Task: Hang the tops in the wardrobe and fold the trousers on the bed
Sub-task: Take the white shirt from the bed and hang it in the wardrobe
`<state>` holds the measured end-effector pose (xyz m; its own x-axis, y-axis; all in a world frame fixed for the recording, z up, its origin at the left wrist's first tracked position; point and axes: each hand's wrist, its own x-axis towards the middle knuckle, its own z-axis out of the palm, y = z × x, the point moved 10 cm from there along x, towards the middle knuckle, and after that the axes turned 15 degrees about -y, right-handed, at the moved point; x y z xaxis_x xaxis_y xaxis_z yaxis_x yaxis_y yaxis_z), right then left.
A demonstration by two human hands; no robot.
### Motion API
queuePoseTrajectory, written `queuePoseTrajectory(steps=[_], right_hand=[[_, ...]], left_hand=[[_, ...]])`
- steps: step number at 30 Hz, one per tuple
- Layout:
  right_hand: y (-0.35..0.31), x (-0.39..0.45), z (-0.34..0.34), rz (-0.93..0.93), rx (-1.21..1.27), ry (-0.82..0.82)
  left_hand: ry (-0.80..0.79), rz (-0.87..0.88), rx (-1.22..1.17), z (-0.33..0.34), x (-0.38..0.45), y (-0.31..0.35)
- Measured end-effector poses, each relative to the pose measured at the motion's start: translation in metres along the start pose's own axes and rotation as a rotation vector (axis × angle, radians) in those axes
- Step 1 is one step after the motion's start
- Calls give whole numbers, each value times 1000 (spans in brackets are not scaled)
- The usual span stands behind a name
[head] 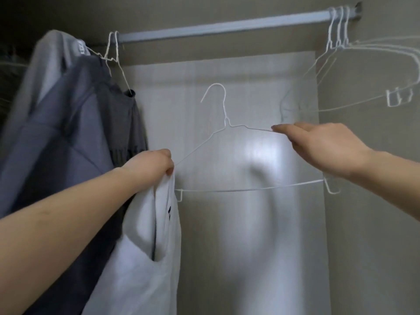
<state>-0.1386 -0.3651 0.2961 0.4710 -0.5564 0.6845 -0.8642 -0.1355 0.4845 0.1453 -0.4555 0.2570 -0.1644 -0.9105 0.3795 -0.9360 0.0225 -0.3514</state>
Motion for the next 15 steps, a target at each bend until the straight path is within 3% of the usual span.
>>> queuePoseTrajectory(steps=[8,15], right_hand=[[-4,-10,9,-28,106,87],[-23,-9,1,-65,148,200]], left_hand=[[-103,-176,-322,38,-10,-50],[-123,-138,-551,59,-7,-51]])
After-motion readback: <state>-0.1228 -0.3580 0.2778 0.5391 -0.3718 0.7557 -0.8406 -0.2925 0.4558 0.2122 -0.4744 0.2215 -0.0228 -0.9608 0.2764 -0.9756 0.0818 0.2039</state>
